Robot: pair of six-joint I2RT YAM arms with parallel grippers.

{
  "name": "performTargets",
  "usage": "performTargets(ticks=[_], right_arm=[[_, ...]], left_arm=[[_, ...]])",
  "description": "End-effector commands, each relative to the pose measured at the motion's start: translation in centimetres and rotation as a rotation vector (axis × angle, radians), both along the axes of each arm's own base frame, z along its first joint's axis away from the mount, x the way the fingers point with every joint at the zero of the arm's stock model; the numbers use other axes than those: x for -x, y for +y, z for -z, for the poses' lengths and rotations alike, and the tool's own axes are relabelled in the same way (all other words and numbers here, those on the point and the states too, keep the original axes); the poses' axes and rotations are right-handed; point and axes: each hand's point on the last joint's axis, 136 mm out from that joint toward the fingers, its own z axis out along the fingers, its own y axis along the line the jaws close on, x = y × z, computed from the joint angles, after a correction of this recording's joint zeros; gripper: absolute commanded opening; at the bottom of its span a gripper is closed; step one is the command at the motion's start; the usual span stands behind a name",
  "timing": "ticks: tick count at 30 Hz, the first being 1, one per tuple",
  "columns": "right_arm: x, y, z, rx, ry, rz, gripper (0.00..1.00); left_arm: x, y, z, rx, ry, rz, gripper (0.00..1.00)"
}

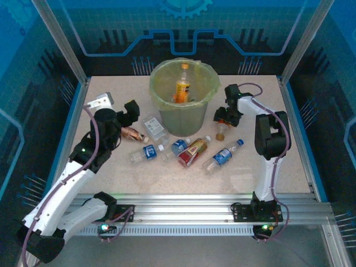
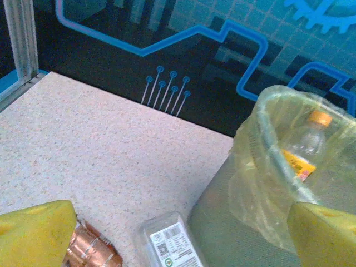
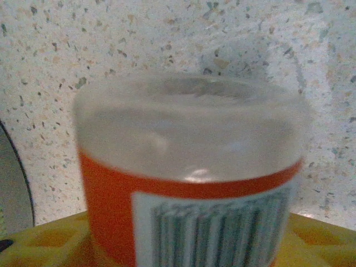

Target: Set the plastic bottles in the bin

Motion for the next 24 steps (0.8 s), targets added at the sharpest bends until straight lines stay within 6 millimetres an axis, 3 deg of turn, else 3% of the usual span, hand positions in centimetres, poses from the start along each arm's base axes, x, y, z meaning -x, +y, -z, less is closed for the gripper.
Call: performTargets(ticks=[1, 7, 11, 19, 24], right_arm=[[-1.0, -0.5, -0.6, 0.03, -0.032, 0.001, 0.58], [-1.2, -1.5, -3.6, 0.078, -0.107, 0.008, 0.5], [-1.3, -2.3, -7.7, 0.114, -0.203, 0.014, 0.46], [-1.0, -3.8, -19.6, 0.166, -0.472, 0.038, 0.43], [0.5, -3.8, -28.7, 0.187, -0.683, 0.036, 0.43]], left_arm=[[0.3, 1.1, 1.4, 0.012, 0.037, -0.056, 0.99], [0.4, 2.2, 3.1, 0.009, 0.079, -0.103, 0.99], [0.6, 3.0, 3.8, 0.023, 0.095, -0.131, 0.99], [0.5, 3.6, 4.5, 0.043, 0.106, -0.15, 0.99], [0.4, 3.7, 5.0, 0.059, 0.112, -0.157, 0.99]])
